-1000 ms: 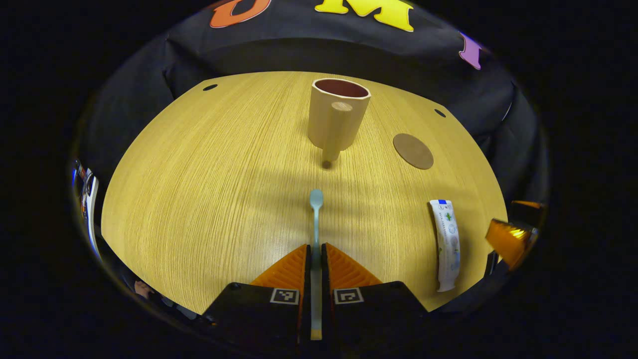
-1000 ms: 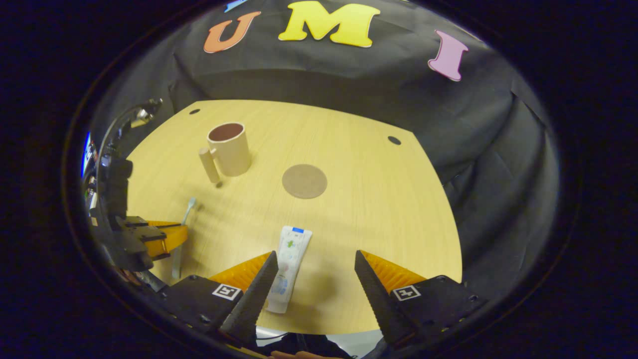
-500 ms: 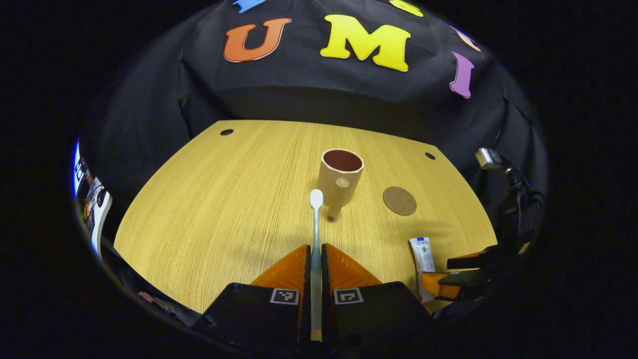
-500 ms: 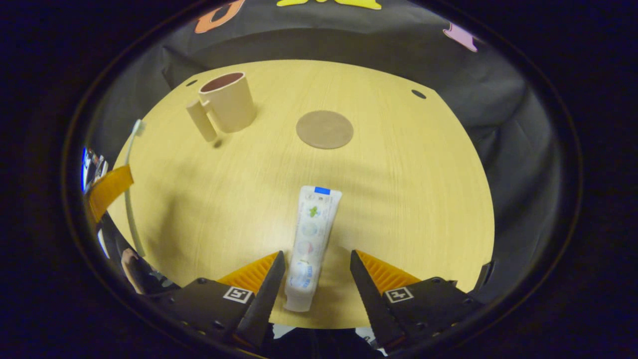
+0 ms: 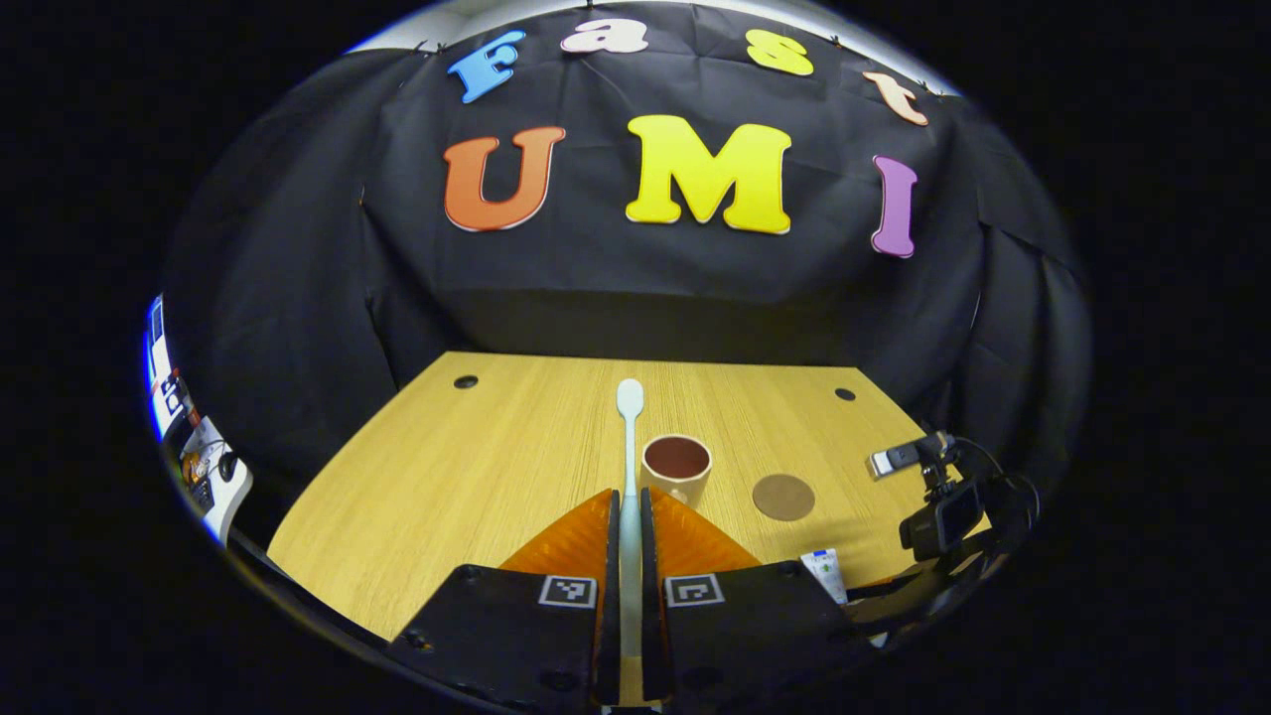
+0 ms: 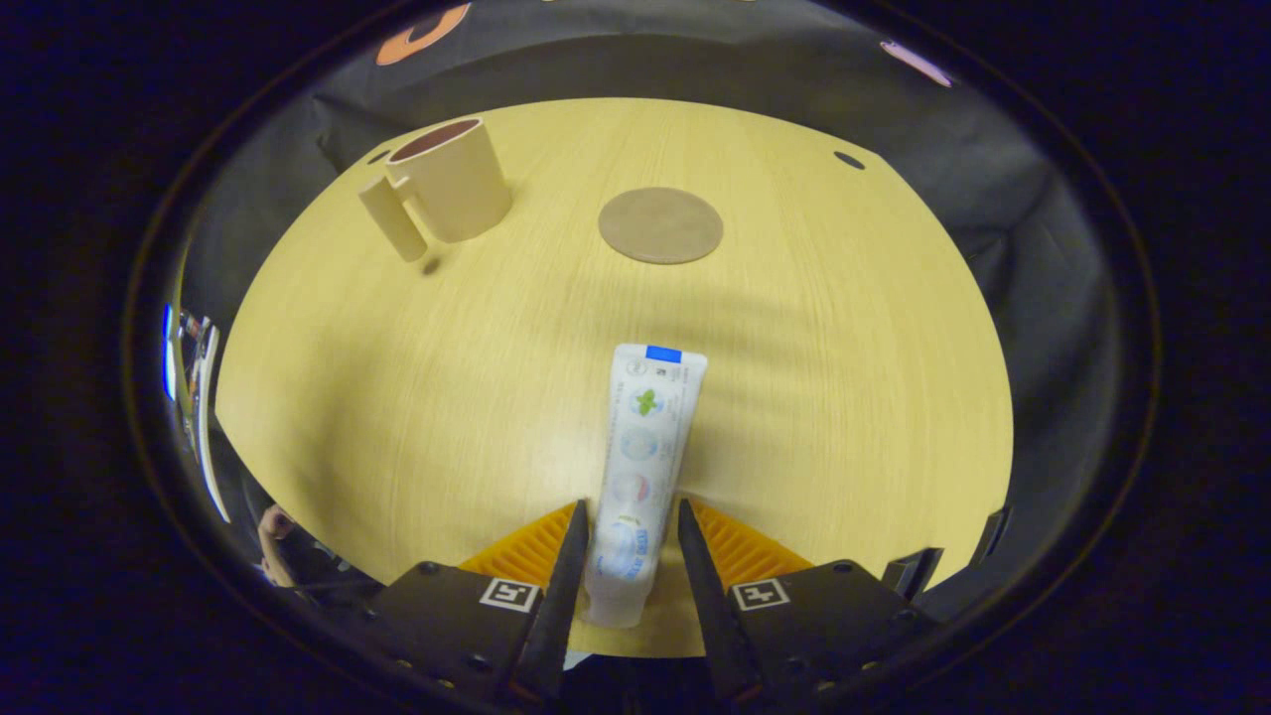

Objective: Put the toothbrush and toothpaste on the desktop into the cup, then pick up the cup and place it on the coaster on the desktop.

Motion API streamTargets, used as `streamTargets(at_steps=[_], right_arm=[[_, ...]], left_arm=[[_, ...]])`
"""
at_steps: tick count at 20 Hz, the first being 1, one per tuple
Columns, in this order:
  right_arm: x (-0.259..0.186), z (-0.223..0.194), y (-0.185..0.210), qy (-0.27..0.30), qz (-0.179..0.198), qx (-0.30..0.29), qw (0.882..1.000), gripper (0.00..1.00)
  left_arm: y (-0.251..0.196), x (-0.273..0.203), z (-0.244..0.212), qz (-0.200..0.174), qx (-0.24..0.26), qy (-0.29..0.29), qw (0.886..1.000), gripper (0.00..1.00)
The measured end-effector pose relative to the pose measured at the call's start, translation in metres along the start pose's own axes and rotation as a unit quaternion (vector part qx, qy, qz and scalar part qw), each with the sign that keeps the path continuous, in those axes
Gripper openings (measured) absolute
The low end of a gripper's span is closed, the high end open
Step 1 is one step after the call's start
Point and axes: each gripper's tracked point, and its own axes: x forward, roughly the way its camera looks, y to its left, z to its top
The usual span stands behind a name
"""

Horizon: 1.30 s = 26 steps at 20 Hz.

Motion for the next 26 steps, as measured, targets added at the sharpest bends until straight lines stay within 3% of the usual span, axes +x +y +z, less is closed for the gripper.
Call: streamTargets(at_steps=[7, 10, 11, 14, 18, 21, 26], right_arm=[[-0.001, 0.005, -0.005, -0.005, 0.024, 0.013, 1.000, 0.32], [-0.022, 0.021, -0.006, -0.044, 0.037, 0.010, 0.998, 0.31], [-0.032, 0.030, -0.004, -0.064, 0.043, 0.008, 0.997, 0.24], [-0.074, 0.060, -0.008, -0.132, 0.051, 0.006, 0.990, 0.25], [-0.124, 0.091, -0.016, -0.223, 0.041, -0.013, 0.974, 0.24], [-0.141, 0.097, -0.031, -0.259, 0.017, -0.018, 0.965, 0.24], [-0.174, 0.104, -0.069, -0.315, -0.033, 0.001, 0.949, 0.22]], left_arm=[[0.007, 0.002, 0.086, 0.003, 0.000, -0.073, 0.997, 0.11], [0.010, 0.010, 0.104, -0.003, 0.011, -0.091, 0.996, 0.11], [0.010, 0.015, 0.109, -0.007, 0.008, -0.094, 0.996, 0.11], [0.011, 0.030, 0.128, -0.017, 0.000, -0.105, 0.994, 0.11], [0.009, 0.060, 0.149, -0.038, -0.010, -0.123, 0.992, 0.11], [-0.004, 0.082, 0.152, -0.061, -0.017, -0.127, 0.990, 0.11], [-0.028, 0.127, 0.113, -0.067, 0.019, -0.110, 0.991, 0.11]])
